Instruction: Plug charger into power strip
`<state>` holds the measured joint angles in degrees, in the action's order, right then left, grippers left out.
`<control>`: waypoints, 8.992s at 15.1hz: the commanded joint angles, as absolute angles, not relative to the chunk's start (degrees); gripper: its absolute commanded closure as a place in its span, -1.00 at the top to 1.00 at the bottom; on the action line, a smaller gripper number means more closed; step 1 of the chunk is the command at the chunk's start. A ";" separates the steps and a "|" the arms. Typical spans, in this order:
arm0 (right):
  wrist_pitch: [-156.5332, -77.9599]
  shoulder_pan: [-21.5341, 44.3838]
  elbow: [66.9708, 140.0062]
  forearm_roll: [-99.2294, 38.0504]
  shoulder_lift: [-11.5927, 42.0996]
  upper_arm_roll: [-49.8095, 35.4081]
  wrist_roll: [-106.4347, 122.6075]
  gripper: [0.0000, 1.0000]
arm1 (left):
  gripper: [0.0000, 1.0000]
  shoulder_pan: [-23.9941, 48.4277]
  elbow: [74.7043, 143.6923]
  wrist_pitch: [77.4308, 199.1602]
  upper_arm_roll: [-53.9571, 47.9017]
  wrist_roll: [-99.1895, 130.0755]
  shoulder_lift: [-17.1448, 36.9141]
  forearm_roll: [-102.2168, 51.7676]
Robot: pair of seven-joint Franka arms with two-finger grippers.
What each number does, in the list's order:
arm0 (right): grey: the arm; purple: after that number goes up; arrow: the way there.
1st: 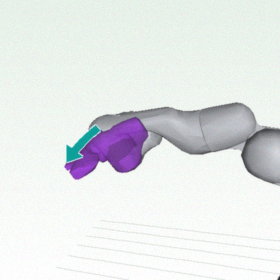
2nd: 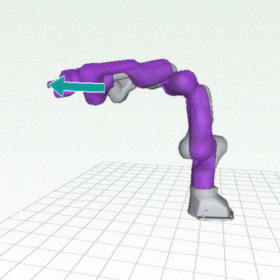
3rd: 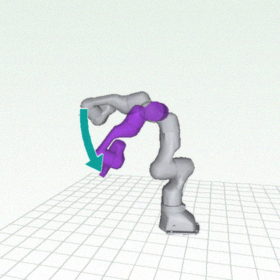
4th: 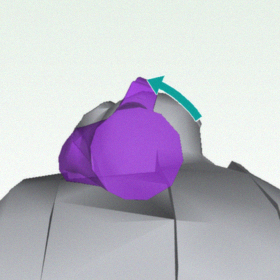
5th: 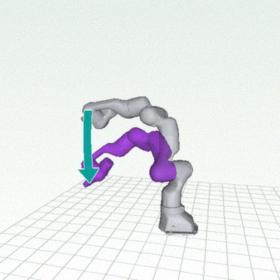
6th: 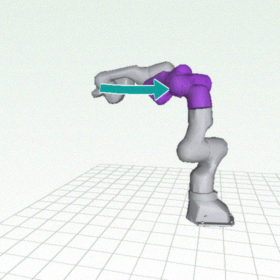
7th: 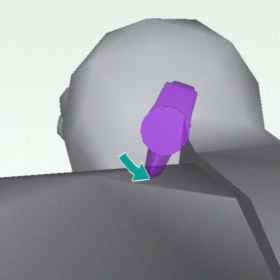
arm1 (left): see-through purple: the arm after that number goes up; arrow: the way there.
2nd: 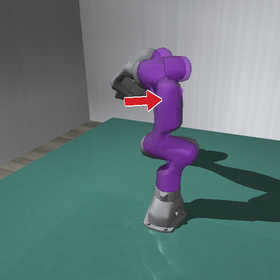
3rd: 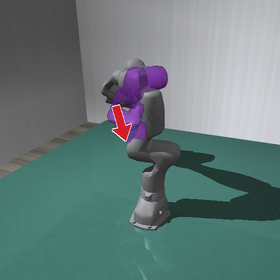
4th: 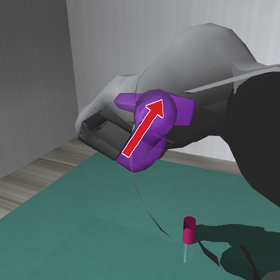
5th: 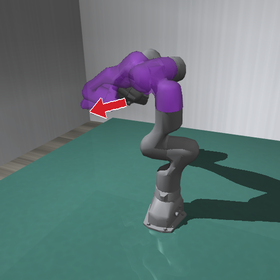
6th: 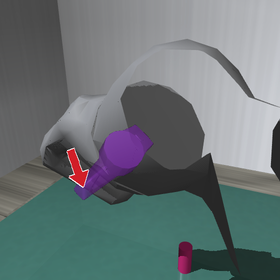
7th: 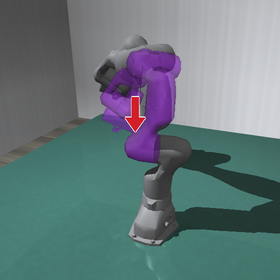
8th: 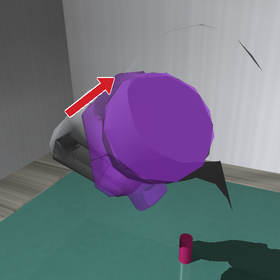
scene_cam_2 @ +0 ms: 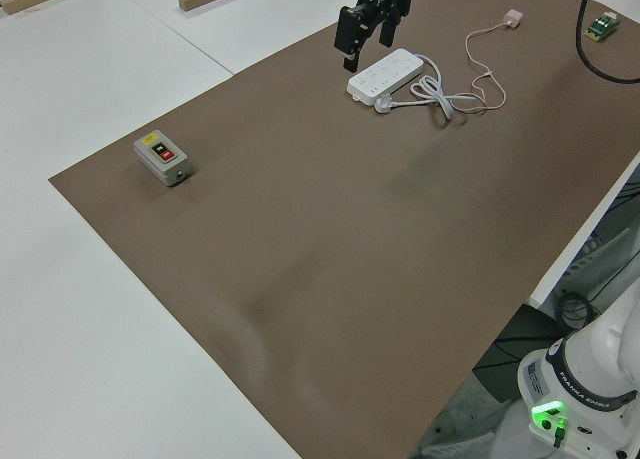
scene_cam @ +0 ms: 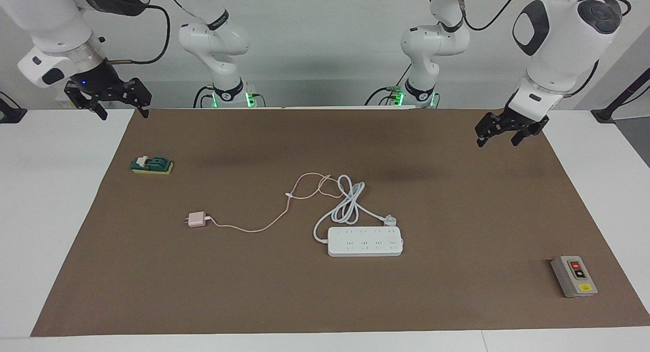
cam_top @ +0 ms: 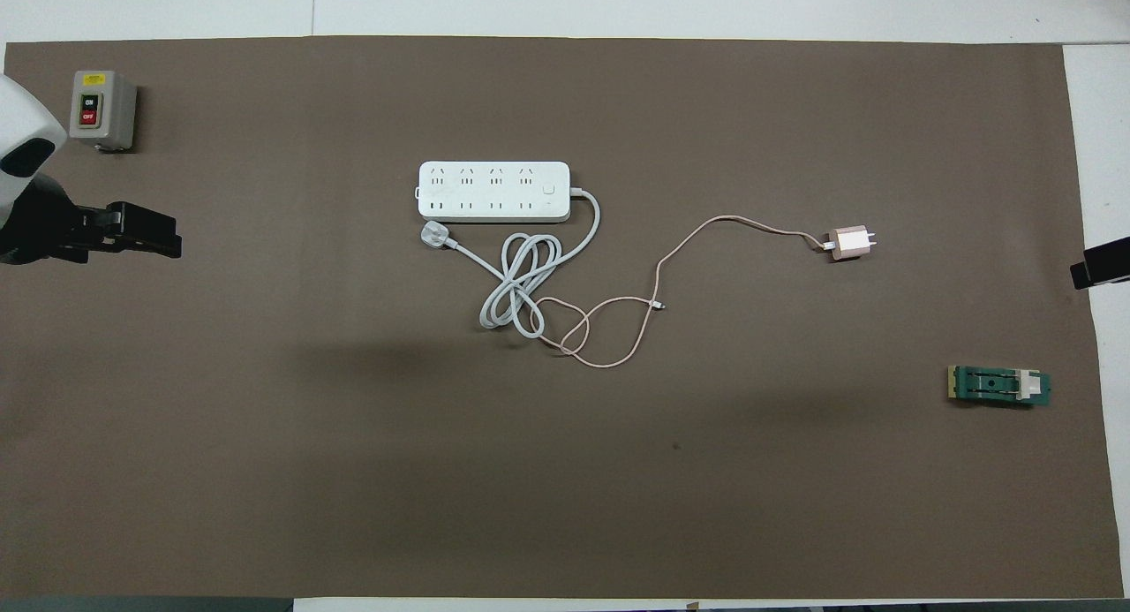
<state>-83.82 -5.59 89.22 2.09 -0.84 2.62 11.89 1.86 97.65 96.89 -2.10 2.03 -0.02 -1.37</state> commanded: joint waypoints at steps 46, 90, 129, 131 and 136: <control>-95.18 -5.71 91.93 -16.08 13.71 1.76 -43.32 1.00 | 1.00 2.63 98.53 96.85 -3.08 1.58 -1.49 -0.62; -102.83 -10.11 89.91 -39.99 38.06 4.92 -44.38 0.38 | 1.00 3.96 102.22 98.79 -3.34 -2.64 0.18 -2.55; -117.41 27.68 74.18 -41.40 31.90 0.09 -101.76 -1.00 | 1.00 -0.18 117.33 96.68 -3.34 -37.18 15.47 -88.14; -119.17 28.91 74.18 -41.40 31.99 0.09 -102.74 -1.00 | 1.00 0.96 119.17 95.37 -3.34 -37.18 15.38 -93.40; -120.15 29.36 74.27 -41.31 31.99 0.09 -102.83 -1.00 | 1.00 3.95 121.11 96.06 -3.25 -37.18 15.03 -96.05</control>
<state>-119.48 29.25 74.21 -40.56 32.04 -0.14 -102.09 2.01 119.61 96.01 -3.94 -36.04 15.78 -93.24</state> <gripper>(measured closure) 0.529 0.000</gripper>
